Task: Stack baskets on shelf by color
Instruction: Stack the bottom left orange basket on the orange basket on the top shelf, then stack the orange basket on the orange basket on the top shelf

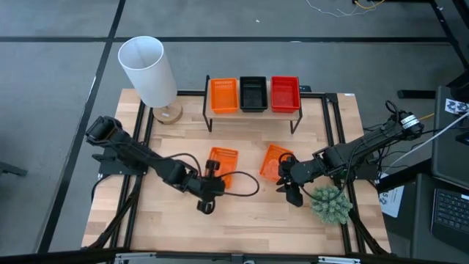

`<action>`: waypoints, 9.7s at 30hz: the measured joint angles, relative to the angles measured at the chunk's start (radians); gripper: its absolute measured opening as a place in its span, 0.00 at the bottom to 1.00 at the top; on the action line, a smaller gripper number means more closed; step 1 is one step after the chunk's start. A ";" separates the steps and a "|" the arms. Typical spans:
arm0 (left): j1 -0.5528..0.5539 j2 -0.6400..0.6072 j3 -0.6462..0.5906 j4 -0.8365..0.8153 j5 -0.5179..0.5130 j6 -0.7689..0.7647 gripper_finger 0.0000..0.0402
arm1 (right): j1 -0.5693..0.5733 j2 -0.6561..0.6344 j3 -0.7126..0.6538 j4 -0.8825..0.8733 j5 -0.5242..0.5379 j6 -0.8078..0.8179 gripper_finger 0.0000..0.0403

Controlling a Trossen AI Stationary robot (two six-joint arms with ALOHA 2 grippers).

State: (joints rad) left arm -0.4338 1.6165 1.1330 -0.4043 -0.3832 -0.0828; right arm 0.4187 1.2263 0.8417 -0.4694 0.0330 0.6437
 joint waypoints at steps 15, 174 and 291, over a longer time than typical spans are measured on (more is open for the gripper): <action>0.057 -0.035 0.128 -0.211 -0.039 0.178 0.00 | 0.000 0.000 0.000 -0.024 0.000 -0.001 0.33; 0.344 -0.559 -0.235 -0.361 0.377 -0.067 0.20 | -0.017 0.208 -0.001 -0.039 0.255 0.110 0.33; 0.183 -1.575 -1.125 0.443 0.217 0.146 0.20 | -0.737 0.874 1.426 -0.558 -0.053 -1.038 0.00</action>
State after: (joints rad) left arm -0.2512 0.0418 0.0078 0.0387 -0.1665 0.0628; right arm -0.3183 2.1005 2.2677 -1.0277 -0.0205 -0.3938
